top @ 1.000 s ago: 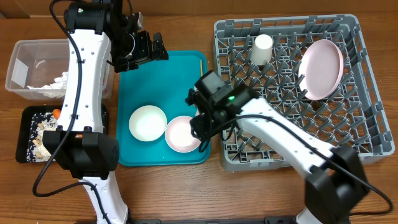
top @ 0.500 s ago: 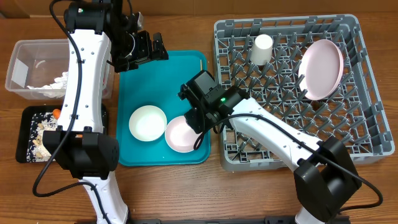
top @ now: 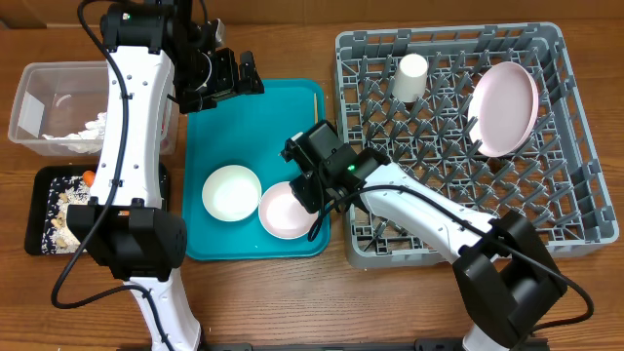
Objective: Sort waste into correct bins and load items into the dishwasher rack
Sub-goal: 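Lower the right gripper onto the pink bowl rim and grasp it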
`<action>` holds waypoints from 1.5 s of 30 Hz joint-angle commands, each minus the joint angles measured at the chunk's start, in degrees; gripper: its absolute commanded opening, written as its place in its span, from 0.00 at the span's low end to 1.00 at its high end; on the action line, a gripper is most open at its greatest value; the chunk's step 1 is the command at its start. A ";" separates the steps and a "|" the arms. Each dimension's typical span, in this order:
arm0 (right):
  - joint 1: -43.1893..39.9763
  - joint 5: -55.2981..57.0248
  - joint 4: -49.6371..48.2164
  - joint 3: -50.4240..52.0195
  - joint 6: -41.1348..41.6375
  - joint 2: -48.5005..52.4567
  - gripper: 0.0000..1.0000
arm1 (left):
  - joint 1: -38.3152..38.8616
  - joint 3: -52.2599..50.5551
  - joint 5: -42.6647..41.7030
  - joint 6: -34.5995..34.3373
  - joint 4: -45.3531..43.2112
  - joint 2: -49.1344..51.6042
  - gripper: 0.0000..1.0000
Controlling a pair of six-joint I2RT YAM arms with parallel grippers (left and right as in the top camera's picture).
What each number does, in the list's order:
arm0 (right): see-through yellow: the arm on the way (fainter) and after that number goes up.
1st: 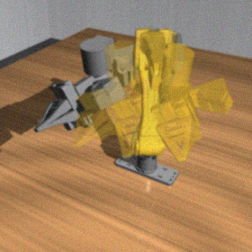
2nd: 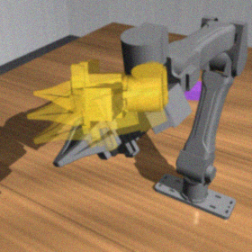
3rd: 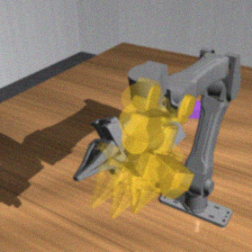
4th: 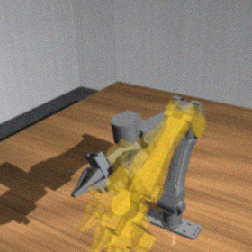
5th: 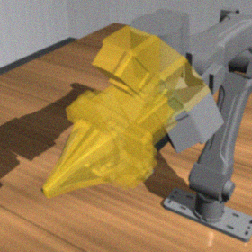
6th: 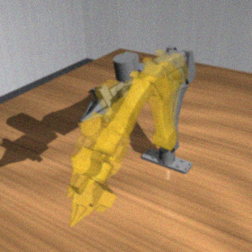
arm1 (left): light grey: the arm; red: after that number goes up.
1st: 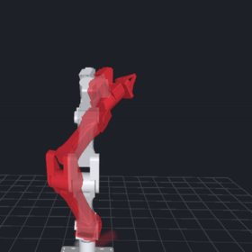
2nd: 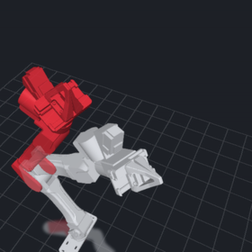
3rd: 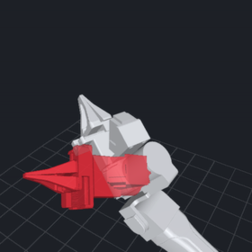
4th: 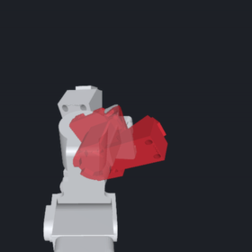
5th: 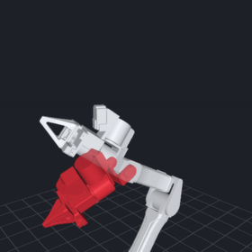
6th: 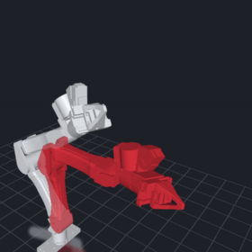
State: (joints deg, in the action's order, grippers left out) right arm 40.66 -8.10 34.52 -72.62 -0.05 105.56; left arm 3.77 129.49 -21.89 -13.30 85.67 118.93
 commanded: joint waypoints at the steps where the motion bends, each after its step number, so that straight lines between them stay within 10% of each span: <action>1: 0.26 0.39 -1.31 0.37 -0.42 0.48 0.44 | 0.35 1.27 0.02 0.46 -0.22 -1.84 1.00; 16: 0.24 0.59 -4.09 0.37 -0.44 5.60 0.44 | 0.35 1.27 0.02 0.46 -0.22 -1.84 1.00; 35: 0.24 0.59 -2.34 0.17 -0.42 5.57 0.04 | 0.35 1.27 0.02 0.46 -0.22 -1.84 1.00; 45: 0.20 1.03 0.17 -4.42 -0.39 3.65 0.04 | 0.35 1.27 0.02 0.46 -0.22 -1.84 1.00</action>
State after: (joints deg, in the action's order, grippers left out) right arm 40.91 -7.84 34.70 -73.91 -0.25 111.18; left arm 3.77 129.49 -21.89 -13.30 85.67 118.93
